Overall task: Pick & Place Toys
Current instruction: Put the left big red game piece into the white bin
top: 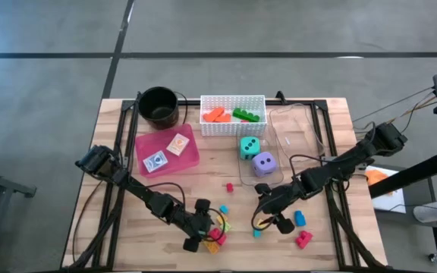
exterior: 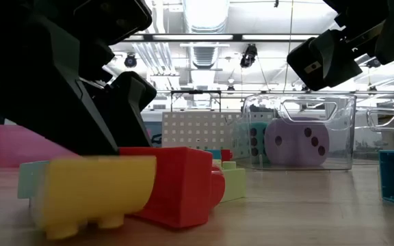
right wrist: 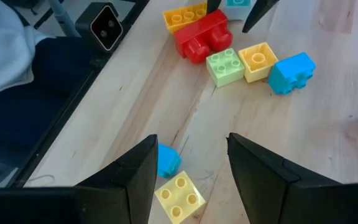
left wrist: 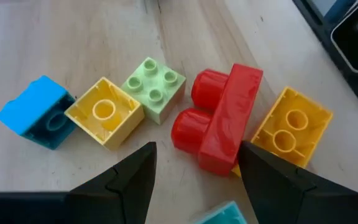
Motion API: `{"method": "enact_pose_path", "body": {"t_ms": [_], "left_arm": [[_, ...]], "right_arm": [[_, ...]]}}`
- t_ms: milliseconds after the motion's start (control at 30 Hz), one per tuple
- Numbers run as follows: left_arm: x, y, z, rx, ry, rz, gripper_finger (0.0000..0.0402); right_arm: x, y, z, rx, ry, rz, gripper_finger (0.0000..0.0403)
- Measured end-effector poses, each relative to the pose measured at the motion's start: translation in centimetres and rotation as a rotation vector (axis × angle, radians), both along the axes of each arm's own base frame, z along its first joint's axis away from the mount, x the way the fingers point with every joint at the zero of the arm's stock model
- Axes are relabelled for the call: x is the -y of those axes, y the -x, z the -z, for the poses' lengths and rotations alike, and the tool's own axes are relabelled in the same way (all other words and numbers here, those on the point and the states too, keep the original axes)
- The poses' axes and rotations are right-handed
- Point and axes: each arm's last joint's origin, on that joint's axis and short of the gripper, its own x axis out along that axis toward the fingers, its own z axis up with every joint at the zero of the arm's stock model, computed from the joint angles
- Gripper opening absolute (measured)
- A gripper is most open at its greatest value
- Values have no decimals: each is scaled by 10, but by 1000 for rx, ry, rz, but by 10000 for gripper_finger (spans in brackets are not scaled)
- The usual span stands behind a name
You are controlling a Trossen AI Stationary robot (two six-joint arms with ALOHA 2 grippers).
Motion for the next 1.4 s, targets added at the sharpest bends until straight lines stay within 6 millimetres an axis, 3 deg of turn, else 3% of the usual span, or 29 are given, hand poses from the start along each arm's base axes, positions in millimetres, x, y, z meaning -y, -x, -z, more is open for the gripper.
{"method": "enact_pose_path", "body": {"t_ms": [200,467,867,1400], "left_arm": [[0,-4,-4,51,11,5,229],[2,-12,17,63,26,15,229],[3,-12,18,55,27,20,226],[3,-12,18,45,53,-7,98]], "right_arm": [[0,0,0,0,0,0,195],[0,0,0,0,0,0,195],[0,0,0,0,1,0,195],[0,0,0,0,1,0,195]]}}
